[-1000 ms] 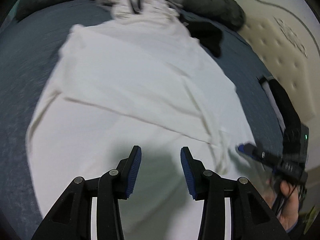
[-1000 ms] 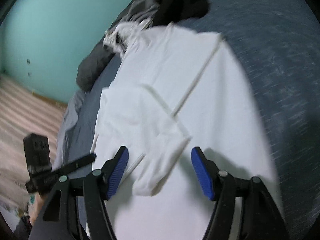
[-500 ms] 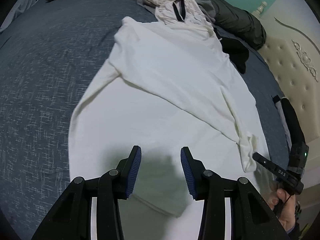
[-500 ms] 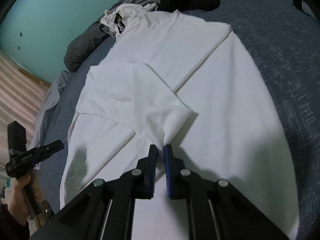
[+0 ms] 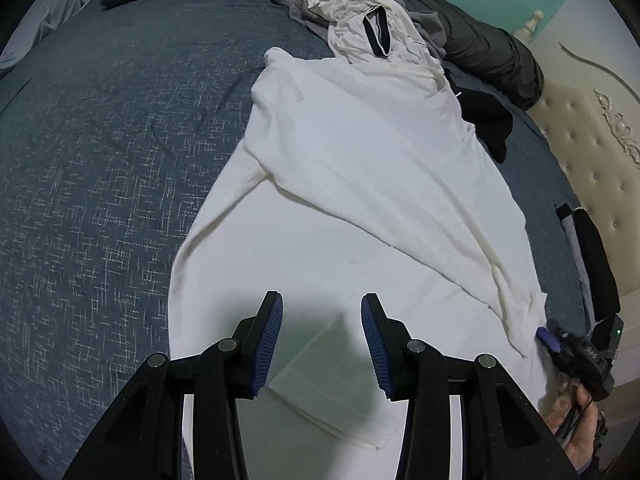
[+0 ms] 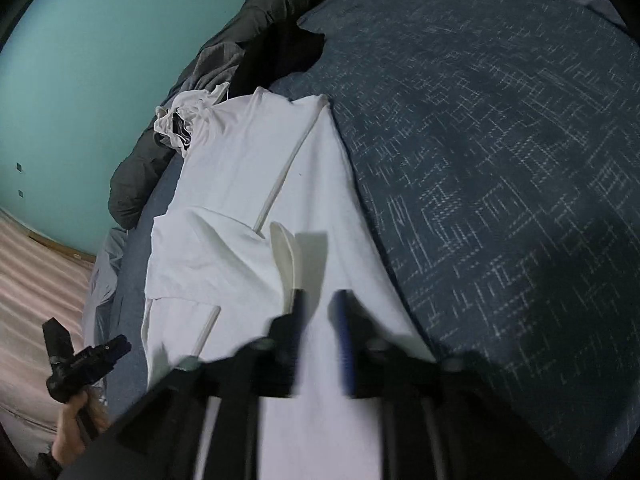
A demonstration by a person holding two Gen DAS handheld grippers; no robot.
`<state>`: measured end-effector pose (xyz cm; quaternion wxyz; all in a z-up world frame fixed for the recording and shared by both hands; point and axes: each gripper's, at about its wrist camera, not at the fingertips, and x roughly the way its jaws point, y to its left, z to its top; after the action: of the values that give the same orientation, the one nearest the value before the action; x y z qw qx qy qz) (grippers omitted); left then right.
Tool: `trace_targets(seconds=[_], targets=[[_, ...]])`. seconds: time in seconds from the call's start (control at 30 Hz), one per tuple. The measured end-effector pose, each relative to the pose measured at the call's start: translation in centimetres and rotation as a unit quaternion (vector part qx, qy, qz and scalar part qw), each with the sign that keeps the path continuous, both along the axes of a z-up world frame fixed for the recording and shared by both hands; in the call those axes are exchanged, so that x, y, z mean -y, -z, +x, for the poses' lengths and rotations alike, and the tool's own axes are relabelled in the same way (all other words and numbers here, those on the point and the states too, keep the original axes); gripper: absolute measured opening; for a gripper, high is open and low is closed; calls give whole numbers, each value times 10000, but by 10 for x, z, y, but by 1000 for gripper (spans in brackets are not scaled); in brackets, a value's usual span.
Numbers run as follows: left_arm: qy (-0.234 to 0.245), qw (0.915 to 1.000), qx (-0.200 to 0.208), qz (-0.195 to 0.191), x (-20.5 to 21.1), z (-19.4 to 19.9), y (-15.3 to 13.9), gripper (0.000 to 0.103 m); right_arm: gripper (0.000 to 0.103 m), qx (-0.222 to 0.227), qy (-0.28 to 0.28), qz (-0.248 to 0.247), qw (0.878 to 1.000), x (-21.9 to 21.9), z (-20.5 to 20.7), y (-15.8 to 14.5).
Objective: Fold clothes
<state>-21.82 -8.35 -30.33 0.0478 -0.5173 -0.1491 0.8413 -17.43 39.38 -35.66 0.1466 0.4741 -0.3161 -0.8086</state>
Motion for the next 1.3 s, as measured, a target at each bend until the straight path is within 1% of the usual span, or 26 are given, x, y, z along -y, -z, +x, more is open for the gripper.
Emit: trace_targets(seconds=[0.03, 0.07, 0.1, 0.2, 0.3, 0.33, 0.37, 0.4, 0.43, 0.47, 0.57, 0.67, 0.77, 0.9, 0.97, 1.03, 1.07, 1.1, 1.17, 1.2, 1.27, 1.3], targets=[[-1, 10000, 7, -16, 0, -1, 1, 45, 54, -26, -3, -115, 9999, 1, -2, 0], [-5, 10000, 15, -30, 1, -3, 1, 45, 55, -52, -5, -231, 9997, 1, -4, 0], [-7, 10000, 26, -54, 1, -4, 2, 45, 55, -101, -40, -218, 9997, 4, -7, -1], [20, 9998, 61, -192, 5, -9, 5, 45, 55, -223, -256, 156, 9993, 15, -17, -7], [36, 9993, 82, -354, 13, -17, 7, 45, 55, -212, -412, 84, 9989, 20, -26, -5], [11, 9991, 94, -414, 18, -20, 9, 45, 48, -188, -480, 91, 9986, 22, -29, -4], [-12, 9986, 107, -510, 22, -24, 10, 45, 33, -173, -517, 120, 9984, 24, -32, -3], [-28, 9979, 119, -630, 26, -29, 12, 45, 26, -162, -537, 154, 9983, 26, -34, -2], [-25, 9974, 131, -714, 28, -32, 13, 45, 15, -151, -558, 188, 9981, 27, -36, -1], [-3, 9967, 142, -798, 30, -37, 15, 45, 9, -164, -545, 188, 9982, 27, -36, 0], [67, 9935, 175, -1120, 33, -52, 22, 45, 4, -231, -369, 29, 9990, 16, -33, 0], [252, 9881, 182, -1503, 31, -67, 31, 45, 3, -280, -148, -194, 9993, 4, -33, -1], [473, 9821, 197, -1810, 25, -80, 39, 45, 2, -329, -88, -258, 9991, 0, -34, -3], [596, 9785, 74, -1974, 22, -91, 40, 44, 2, -351, -61, -321, 9988, -5, -36, -4], [691, 9752, -20, -2104, 20, -95, 39, 37, 2, -326, -41, -355, 9988, -6, -37, -3], [830, 9714, -39, -2223, 17, -98, 41, 19, 2, -296, -36, -392, 9988, -7, -39, -2], [920, 9697, -43, -2263, 15, -99, 42, 15, 2, -289, -40, -399, 9988, -6, -39, -1], [977, 9683, -59, -2297, 15, -100, 42, 4, 2, -290, -51, -394, 9988, -5, -39, -1], [975, 9696, -136, -2242, 19, -98, 38, 3, 2, -296, -84, -378, 9988, -2, -41, -1], [877, 9737, -209, -2094, 26, -97, 34, 3, 2, -297, -95, -374, 9988, -1, -41, -1], [535, 9843, -399, -1633, 47, -92, 23, 3, 2, -286, -100, -388, 9988, 0, -42, 0], [349, 9893, -431, -1348, 59, -90, 20, 3, 2, -284, -102, -391, 9988, 0, -43, 0]])
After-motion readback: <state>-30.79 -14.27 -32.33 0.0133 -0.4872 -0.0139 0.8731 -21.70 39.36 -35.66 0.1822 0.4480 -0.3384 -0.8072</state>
